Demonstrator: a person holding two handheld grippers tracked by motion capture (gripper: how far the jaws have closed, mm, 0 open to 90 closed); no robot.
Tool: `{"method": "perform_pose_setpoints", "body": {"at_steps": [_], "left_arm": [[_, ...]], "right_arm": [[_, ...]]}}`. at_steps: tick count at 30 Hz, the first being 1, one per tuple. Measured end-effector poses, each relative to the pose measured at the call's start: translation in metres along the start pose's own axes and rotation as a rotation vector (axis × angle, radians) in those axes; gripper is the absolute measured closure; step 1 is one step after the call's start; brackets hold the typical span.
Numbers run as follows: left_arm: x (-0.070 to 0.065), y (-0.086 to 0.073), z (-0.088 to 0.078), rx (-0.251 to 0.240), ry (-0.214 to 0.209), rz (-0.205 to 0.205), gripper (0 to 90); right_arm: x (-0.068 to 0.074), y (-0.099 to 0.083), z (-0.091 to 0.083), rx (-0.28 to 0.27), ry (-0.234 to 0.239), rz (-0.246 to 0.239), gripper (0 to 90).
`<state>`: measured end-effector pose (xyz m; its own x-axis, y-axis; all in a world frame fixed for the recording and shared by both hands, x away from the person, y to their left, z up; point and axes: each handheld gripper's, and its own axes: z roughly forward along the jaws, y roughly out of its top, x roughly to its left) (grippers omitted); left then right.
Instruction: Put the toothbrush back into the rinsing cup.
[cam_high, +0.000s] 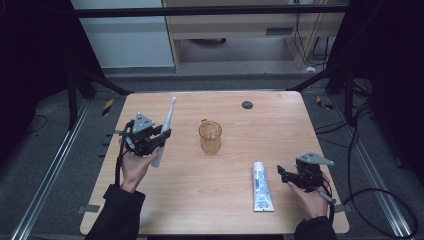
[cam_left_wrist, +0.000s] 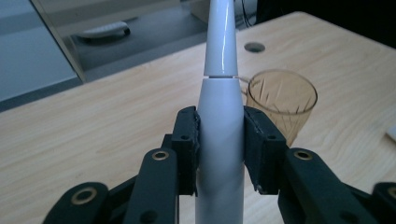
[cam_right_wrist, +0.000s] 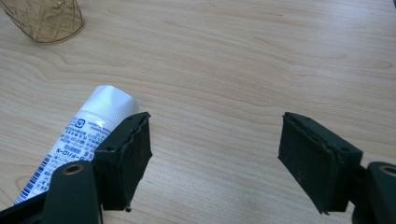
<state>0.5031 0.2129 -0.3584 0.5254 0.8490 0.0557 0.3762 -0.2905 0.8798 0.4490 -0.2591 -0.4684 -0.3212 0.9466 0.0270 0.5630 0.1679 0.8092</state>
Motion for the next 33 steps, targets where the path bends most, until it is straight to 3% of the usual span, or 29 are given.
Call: {"method": "perform_pose_setpoints", "body": {"at_steps": [6,14,24,33], "left_arm": [[-0.004,0.006,0.004,-0.101,0.047,-0.039,66.9],[-0.013,0.011,0.014,-0.175,0.087,-0.072,66.9],[-0.028,0.025,0.025,-0.293,0.109,-0.091,66.8],[-0.036,0.036,0.040,-0.347,0.107,-0.122,66.9]], "right_arm": [[0.000,0.000,0.000,-0.005,0.001,0.003,25.0],[0.000,0.000,-0.001,-0.003,0.005,0.013,24.9],[-0.001,-0.001,0.001,-0.009,-0.001,0.003,24.9],[-0.002,-0.003,0.002,-0.013,-0.015,0.001,24.5]]}}
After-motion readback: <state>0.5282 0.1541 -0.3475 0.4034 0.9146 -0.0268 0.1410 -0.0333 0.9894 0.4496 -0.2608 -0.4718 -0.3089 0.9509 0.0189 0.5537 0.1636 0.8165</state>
